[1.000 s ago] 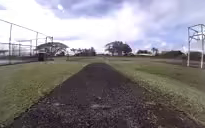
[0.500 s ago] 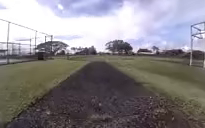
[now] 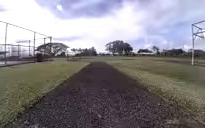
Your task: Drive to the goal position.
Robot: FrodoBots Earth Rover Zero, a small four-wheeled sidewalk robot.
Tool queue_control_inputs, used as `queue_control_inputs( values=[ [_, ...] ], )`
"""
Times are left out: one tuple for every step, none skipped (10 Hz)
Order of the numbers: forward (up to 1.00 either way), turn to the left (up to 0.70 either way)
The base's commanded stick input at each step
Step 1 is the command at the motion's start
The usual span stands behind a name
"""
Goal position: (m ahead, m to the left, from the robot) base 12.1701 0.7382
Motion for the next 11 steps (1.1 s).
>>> queue_control_inputs(
  values=[
    [0.50,0.00],
    [0.50,0.00],
    [0.50,0.00],
    [0.50,0.00],
    [0.50,0.00],
    [0.50,0.00],
    [0.50,0.00],
    [0.50,0.00],
    [0.50,0.00],
    [0.50,0.00],
    [0.50,0.00]
  ],
)
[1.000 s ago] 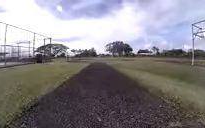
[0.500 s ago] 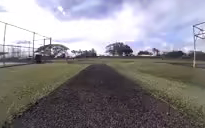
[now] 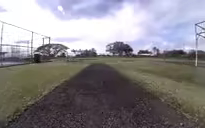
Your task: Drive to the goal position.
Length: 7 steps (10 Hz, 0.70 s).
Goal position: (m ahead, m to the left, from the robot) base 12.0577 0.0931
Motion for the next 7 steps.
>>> queue_control_inputs(
  values=[
    [0.50,0.00],
    [0.50,0.00],
    [0.50,0.00],
    [0.50,0.00],
    [0.50,0.00],
    [0.50,0.00],
    [0.50,0.00]
  ],
)
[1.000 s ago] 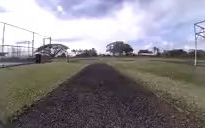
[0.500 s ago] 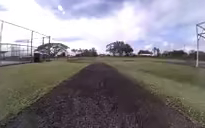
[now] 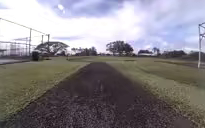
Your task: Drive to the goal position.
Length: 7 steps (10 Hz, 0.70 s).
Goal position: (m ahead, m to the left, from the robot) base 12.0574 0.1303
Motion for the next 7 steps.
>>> queue_control_inputs(
  values=[
    [0.50,0.00],
    [0.50,0.00],
    [0.50,0.00],
    [0.50,0.00],
    [0.50,0.00],
    [0.50,0.00],
    [0.50,0.00]
  ],
)
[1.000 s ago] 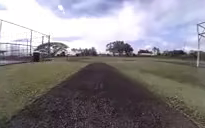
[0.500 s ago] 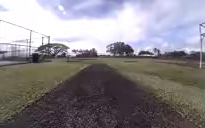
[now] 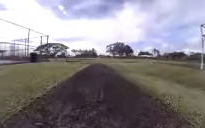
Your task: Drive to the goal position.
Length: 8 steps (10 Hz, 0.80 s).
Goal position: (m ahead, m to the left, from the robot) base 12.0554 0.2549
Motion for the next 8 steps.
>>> queue_control_inputs(
  values=[
    [0.50,0.00],
    [0.50,0.00],
    [0.50,0.00],
    [0.50,0.00],
    [0.50,0.00],
    [0.50,0.00],
    [0.50,0.00],
    [0.50,0.00]
  ],
)
